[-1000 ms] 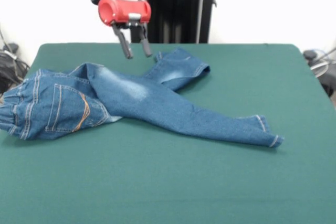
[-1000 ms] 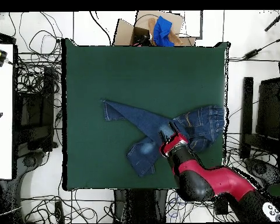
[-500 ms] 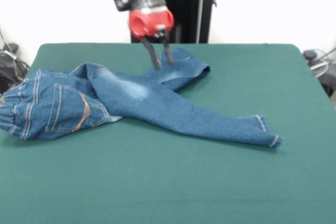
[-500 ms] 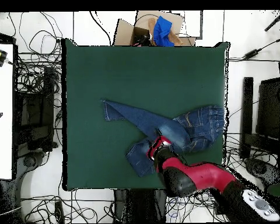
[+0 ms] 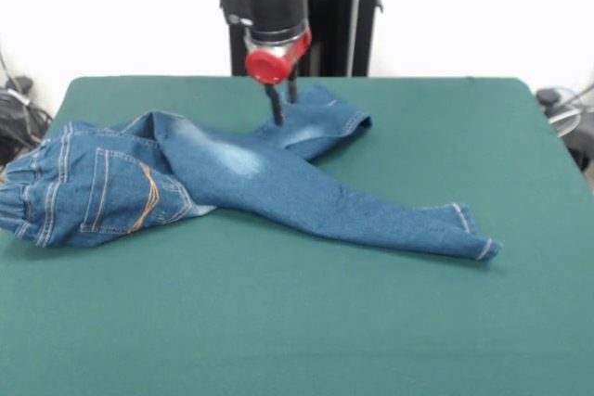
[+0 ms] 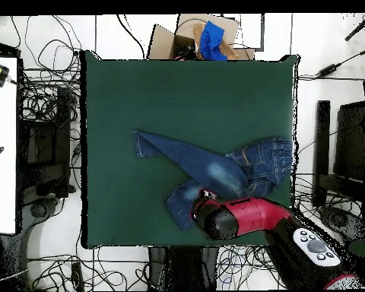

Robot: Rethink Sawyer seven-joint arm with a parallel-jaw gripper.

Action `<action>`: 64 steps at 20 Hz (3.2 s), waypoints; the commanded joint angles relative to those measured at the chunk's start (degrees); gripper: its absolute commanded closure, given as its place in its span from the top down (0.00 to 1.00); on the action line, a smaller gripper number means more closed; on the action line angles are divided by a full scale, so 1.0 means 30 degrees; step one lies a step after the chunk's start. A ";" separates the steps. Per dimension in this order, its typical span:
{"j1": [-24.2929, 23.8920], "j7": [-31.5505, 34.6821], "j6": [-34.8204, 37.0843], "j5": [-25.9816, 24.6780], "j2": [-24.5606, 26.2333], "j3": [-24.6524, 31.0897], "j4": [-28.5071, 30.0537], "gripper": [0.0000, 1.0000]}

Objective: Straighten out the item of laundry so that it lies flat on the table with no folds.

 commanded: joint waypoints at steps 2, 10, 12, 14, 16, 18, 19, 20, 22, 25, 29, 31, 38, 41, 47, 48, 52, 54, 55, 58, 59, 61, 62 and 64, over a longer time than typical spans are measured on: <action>0.0345 0.2790 0.2042 -0.0401 -0.0673 -0.1814 -0.3850 1.00; 0.1877 0.4278 0.1515 -0.1292 -0.1364 -0.4210 -0.4168 1.00; 0.1483 0.4060 0.1316 -0.1053 -0.2419 -0.4582 -0.3046 1.00; 0.1272 0.3919 0.1111 -0.0885 -0.3550 -0.4904 -0.2020 1.00; 0.1366 0.4278 0.0527 -0.0964 -0.3870 -0.5348 -0.1585 1.00; 0.1810 0.4909 -0.0190 -0.1107 -0.3067 -0.5756 -0.1858 1.00; 0.2179 0.5275 -0.0546 -0.1157 -0.2319 -0.5928 -0.2274 1.00; 0.2451 0.5515 -0.0957 -0.1116 -0.1741 -0.6034 -0.2461 1.00; 0.3059 0.5799 -0.0833 -0.0760 -0.1062 -0.6287 -0.2723 1.00; 0.3511 0.5875 -0.1178 -0.0281 -0.1809 -0.6752 -0.1868 1.00; 0.3654 0.5209 -0.1219 0.0091 -0.1863 -0.6809 -0.2251 1.00; 0.3221 0.4433 -0.1022 0.0188 -0.1322 -0.6330 -0.3004 1.00; 0.2904 0.4167 -0.1218 0.0282 -0.0950 -0.6070 -0.3284 1.00; 0.2613 0.3763 -0.0918 0.0312 0.0086 -0.5807 -0.4319 1.00; 0.0022 0.0385 -0.0902 -0.0244 0.2635 -0.2669 -0.6629 1.00; -0.0298 -0.0114 -0.0783 -0.0400 0.2862 -0.2180 -0.6929 1.00; -0.1648 -0.1481 -0.0427 -0.0958 0.3235 -0.0767 -0.7288 1.00; -0.2550 -0.2178 -0.0165 -0.1191 0.3524 -0.0121 -0.7327 1.00; -0.3148 -0.2724 0.0128 -0.1251 0.3710 0.0318 -0.7418 1.00; -0.5014 -0.3930 0.0600 -0.1572 0.4291 0.1373 -0.7520 1.00; -0.5529 -0.4214 0.0722 -0.1700 0.4481 0.1599 -0.7603 1.00; -0.6514 -0.4720 0.0841 -0.2060 0.5021 0.2061 -0.7812 1.00; -0.7014 -0.4884 0.0788 -0.2273 0.5420 0.2344 -0.7926 1.00; -0.8062 -0.5377 0.0699 -0.2629 0.6461 0.2994 -0.8278 1.00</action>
